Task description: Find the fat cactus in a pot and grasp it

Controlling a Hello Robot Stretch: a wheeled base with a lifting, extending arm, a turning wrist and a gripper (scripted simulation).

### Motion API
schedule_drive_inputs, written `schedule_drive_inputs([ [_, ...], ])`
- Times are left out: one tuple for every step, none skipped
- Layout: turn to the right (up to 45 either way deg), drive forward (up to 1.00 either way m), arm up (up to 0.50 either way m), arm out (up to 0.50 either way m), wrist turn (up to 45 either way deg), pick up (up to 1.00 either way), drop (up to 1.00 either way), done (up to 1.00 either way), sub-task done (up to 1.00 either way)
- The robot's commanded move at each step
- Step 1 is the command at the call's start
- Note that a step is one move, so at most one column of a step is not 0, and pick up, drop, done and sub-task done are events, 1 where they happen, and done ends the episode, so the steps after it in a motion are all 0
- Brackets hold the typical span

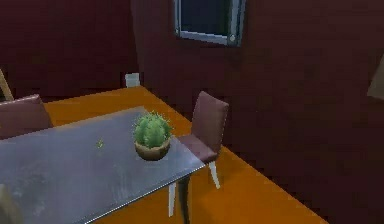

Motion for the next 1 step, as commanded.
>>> schedule_drive_inputs([
  [0.0,0.3,0.0,0.0,0.0,0.0,0.0,0.0,0.0],
])
